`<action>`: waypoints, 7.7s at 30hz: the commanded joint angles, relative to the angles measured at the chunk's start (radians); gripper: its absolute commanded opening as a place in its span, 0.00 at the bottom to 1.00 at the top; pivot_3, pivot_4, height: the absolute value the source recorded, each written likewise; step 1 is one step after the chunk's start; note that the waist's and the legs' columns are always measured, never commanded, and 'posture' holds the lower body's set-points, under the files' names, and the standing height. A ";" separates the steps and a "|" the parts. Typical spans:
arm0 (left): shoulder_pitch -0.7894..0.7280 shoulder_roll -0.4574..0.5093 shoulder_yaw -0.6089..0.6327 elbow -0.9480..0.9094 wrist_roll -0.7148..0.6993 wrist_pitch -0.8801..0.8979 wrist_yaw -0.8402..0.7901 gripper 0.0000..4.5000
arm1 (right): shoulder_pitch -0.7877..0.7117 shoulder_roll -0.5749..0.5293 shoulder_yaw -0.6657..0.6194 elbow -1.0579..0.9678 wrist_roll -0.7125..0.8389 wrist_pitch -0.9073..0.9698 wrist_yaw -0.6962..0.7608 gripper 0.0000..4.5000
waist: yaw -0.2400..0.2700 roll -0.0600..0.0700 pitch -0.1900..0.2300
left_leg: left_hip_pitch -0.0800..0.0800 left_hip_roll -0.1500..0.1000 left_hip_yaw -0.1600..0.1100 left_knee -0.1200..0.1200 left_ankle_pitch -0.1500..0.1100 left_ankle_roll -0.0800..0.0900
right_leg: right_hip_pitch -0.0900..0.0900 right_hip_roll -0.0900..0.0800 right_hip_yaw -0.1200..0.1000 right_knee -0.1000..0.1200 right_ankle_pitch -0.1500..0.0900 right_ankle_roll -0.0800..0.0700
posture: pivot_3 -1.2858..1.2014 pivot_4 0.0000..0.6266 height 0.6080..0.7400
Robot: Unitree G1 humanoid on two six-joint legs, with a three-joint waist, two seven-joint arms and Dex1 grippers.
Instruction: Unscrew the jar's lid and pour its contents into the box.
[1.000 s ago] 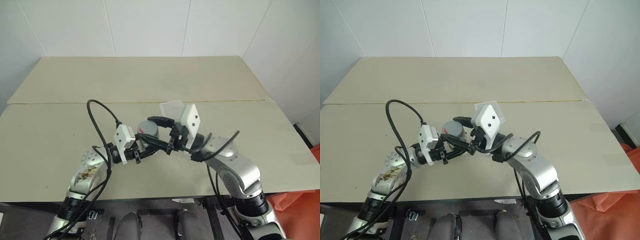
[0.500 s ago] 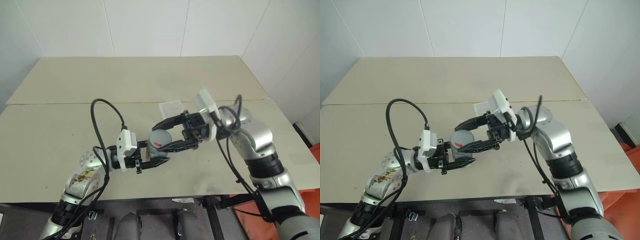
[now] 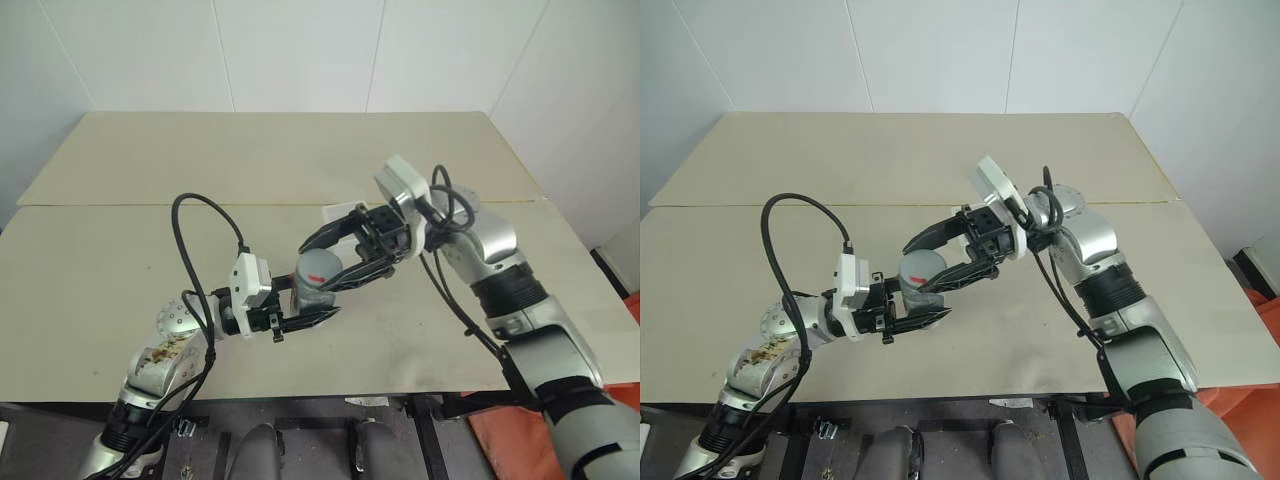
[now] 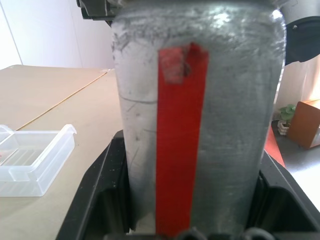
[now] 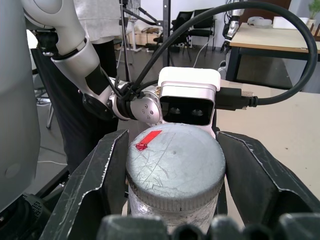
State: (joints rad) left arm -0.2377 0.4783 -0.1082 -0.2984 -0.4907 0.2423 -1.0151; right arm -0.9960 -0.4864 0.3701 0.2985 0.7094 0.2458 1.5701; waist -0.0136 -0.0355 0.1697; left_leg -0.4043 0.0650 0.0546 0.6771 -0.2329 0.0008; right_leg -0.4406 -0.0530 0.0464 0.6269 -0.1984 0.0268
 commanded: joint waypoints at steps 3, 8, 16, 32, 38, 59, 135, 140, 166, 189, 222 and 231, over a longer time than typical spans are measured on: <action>-0.012 -0.009 -0.024 -0.029 -0.016 -0.016 -0.025 0.52 | -0.034 -0.049 -0.046 -0.018 0.065 -0.011 0.044 1.00 | 0.001 0.000 0.000 | 0.000 0.000 0.000 0.000 0.000 0.000 | 0.000 0.000 0.000 0.000 0.000 0.000 | 0.52 0.24 1.00; -0.007 -0.016 -0.006 0.021 0.002 -0.046 -0.017 0.52 | 0.034 -0.073 -0.175 -0.143 0.046 0.022 -0.050 1.00 | 0.001 0.000 0.000 | 0.000 0.000 0.000 0.000 0.000 0.000 | 0.000 0.000 0.000 0.000 0.000 0.000 | 0.52 0.24 1.00; -0.037 -0.089 0.024 0.149 0.108 -0.171 0.110 0.52 | 0.412 -0.095 -0.349 -0.670 -0.056 0.148 -0.615 1.00 | 0.012 0.000 0.000 | -0.001 -0.001 0.000 0.000 0.000 0.000 | 0.000 -0.001 -0.001 0.000 -0.001 0.000 | 0.52 0.24 1.00; -0.121 -0.193 0.023 0.286 0.191 -0.258 0.228 0.50 | 0.583 0.172 -0.137 -0.925 -0.399 0.311 -1.230 1.00 | -0.001 0.000 0.000 | 0.000 -0.001 -0.001 0.002 0.001 0.001 | 0.000 -0.001 0.000 0.000 -0.002 0.005 | 0.52 0.24 1.00; -0.112 -0.196 0.023 0.271 0.191 -0.261 0.226 0.50 | 0.578 0.206 -0.134 -0.881 -0.423 0.283 -1.211 1.00 | -0.001 0.000 0.000 | -0.001 -0.001 -0.001 0.000 0.001 0.001 | 0.000 -0.001 -0.001 -0.001 -0.001 0.003 | 0.52 0.24 1.00; -0.088 -0.176 0.029 0.245 0.176 -0.257 0.217 0.50 | 0.566 0.256 -0.149 -0.844 -0.375 0.280 -1.130 0.59 | -0.001 0.000 0.000 | -0.001 -0.001 -0.002 0.000 0.001 0.001 | 0.000 0.000 -0.001 -0.001 -0.001 0.004 | 0.52 0.24 1.00; -0.015 -0.097 -0.044 -0.028 -0.014 -0.054 0.032 0.50 | 0.197 -0.011 -0.148 -0.386 -0.105 0.132 -0.082 0.62 | -0.004 0.000 0.000 | 0.000 0.000 -0.002 0.000 0.001 0.001 | 0.001 0.000 -0.001 -0.001 -0.003 0.005 | 0.52 0.24 1.00; -0.007 -0.102 -0.044 -0.058 -0.014 -0.044 0.047 0.50 | 0.053 -0.058 -0.051 -0.186 -0.047 0.066 0.043 0.62 | -0.004 0.000 0.000 | 0.000 0.001 -0.002 -0.001 0.001 0.001 | 0.000 0.001 -0.001 0.000 -0.002 0.003 | 0.52 0.24 1.00; 0.004 -0.098 -0.034 0.026 0.012 -0.087 0.042 0.50 | 0.123 -0.239 -0.146 -0.214 0.109 -0.065 -0.010 0.99 | 0.008 0.000 0.000 | -0.001 0.000 -0.002 -0.001 0.001 0.001 | 0.000 0.000 -0.002 -0.002 0.000 0.000 | 0.52 0.24 1.00; -0.063 -0.083 -0.007 0.186 0.094 -0.151 0.040 0.50 | 0.512 0.057 -0.166 -0.797 -0.192 0.122 -0.839 0.99 | 0.000 0.000 0.000 | -0.001 0.000 -0.002 0.000 0.001 0.001 | 0.000 0.001 -0.001 0.000 -0.002 0.003 | 0.52 0.24 1.00; -0.044 -0.071 0.037 0.195 0.055 -0.156 0.014 0.50 | 0.591 0.010 -0.269 -0.728 -0.289 0.086 -0.798 0.99 | 0.000 0.000 0.000 | -0.001 0.000 -0.002 0.000 0.001 0.001 | 0.000 0.000 -0.001 0.000 -0.002 0.004 | 0.52 0.24 1.00; -0.043 -0.075 0.040 0.203 0.064 -0.163 0.009 0.50 | 0.628 -0.059 -0.330 -0.733 -0.259 0.090 -0.744 0.99 | 0.000 0.000 0.000 | -0.001 0.000 -0.002 0.000 0.001 0.001 | 0.000 0.001 -0.001 0.000 -0.003 0.004 | 0.52 0.24 1.00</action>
State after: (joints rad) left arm -0.2691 0.4043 -0.0798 -0.0813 -0.4208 0.1069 -1.0012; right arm -0.3707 -0.5275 0.0796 -0.3910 0.4185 0.3523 0.8000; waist -0.0140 -0.0352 0.1698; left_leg -0.4049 0.0650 0.0529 0.6773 -0.2321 0.0017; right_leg -0.4406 -0.0525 0.0456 0.6266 -0.2011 0.0311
